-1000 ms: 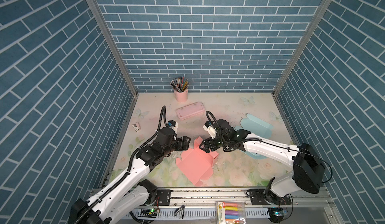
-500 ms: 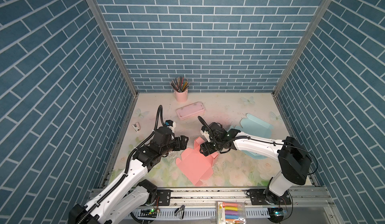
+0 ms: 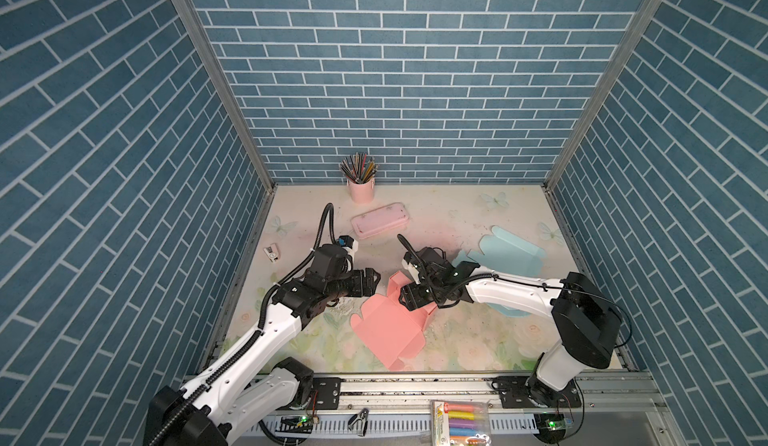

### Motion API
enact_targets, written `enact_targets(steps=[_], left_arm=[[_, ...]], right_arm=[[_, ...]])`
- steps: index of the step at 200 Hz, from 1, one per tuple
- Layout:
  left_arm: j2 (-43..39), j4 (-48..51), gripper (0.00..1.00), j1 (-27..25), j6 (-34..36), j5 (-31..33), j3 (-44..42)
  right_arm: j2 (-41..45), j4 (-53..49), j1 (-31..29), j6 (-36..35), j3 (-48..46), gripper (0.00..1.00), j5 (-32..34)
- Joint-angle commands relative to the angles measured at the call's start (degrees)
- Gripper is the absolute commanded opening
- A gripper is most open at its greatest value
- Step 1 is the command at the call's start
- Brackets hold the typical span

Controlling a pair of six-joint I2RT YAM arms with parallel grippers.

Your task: Fold the paper box

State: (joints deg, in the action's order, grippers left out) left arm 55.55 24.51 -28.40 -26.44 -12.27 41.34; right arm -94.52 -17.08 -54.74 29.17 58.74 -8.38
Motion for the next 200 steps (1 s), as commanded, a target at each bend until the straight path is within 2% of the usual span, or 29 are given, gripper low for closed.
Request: enact_targets(steps=[1, 47, 82, 127, 166, 200], left_arm=[[0.16, -1.1, 0.88, 0.31, -1.4, 0.03, 0.33], [-1.31, -4.19, 0.88, 0.35, -4.01, -0.07, -1.93], [-0.89, -2.13, 0.88, 0.28, -4.64, 0.7, -1.85], [-3.83, -10.33, 0.88, 0.24, -9.0, 2.27, -8.67], [-1.51, -15.59, 0.88, 0.18, -10.65, 1.94, -10.63], [4.53, -17.2, 0.88, 0.17, -10.35, 0.8, -9.02]], right_arm=[[2.17, 1.8, 1.45, 1.6, -2.83, 0.71, -2.76], [7.19, 7.77, 4.49, 0.05, -9.55, 0.68, -7.82], [8.43, 13.21, 7.29, -0.11, -14.03, 0.67, -12.83], [9.86, 17.91, 10.8, 1.17, -17.58, 0.66, -20.16], [9.66, 16.83, 12.76, -1.41, -18.34, 0.65, -23.85], [9.63, 16.47, 14.47, -2.62, -20.25, 0.65, -25.19]])
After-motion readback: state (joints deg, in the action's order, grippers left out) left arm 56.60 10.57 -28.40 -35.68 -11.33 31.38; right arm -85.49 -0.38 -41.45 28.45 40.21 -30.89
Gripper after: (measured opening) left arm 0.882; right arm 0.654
